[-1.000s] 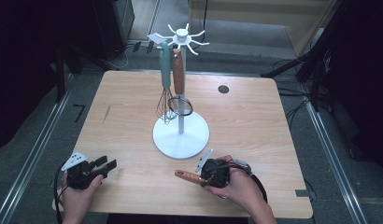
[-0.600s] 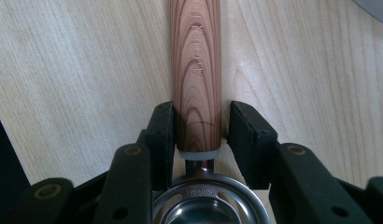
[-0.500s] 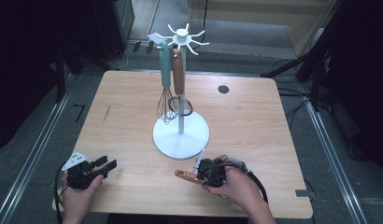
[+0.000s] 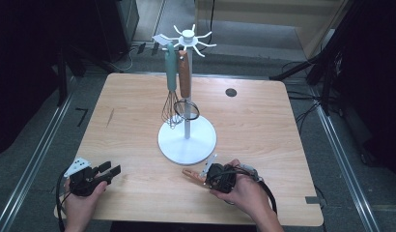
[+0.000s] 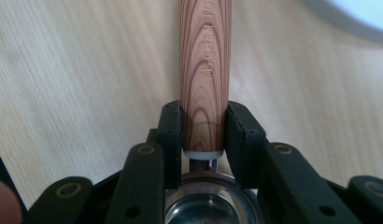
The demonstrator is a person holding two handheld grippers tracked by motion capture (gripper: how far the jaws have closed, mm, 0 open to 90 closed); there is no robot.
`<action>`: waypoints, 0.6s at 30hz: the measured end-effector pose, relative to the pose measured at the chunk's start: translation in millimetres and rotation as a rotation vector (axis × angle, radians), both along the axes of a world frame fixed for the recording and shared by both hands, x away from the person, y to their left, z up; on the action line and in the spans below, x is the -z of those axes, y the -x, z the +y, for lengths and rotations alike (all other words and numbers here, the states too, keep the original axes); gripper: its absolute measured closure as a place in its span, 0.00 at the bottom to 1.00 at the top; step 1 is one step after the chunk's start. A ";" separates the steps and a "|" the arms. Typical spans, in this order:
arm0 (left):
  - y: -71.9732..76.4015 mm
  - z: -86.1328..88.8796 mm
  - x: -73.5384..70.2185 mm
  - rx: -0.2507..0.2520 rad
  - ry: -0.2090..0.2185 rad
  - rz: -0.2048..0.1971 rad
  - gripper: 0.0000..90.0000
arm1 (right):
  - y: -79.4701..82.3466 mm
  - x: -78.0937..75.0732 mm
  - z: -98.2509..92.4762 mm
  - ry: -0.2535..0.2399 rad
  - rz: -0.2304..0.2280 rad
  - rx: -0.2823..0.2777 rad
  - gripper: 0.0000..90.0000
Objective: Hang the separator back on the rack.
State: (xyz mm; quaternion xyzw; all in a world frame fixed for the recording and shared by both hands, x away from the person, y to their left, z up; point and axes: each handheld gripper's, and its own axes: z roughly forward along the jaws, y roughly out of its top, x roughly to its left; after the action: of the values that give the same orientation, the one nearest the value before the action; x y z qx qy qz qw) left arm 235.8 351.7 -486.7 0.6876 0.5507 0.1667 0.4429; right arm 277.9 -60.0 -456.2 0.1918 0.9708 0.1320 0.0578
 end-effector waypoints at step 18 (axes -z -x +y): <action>0.5 1.2 -2.7 -0.095 -0.038 -0.007 0.10 | -7.2 -16.3 -40.8 -0.315 -0.088 0.159 0.79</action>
State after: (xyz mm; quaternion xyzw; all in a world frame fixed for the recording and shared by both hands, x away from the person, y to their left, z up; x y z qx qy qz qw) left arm 235.3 352.9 -484.0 0.6685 0.5779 0.2002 0.4232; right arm 285.1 -100.8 -439.9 0.2689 0.9164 0.2855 0.0796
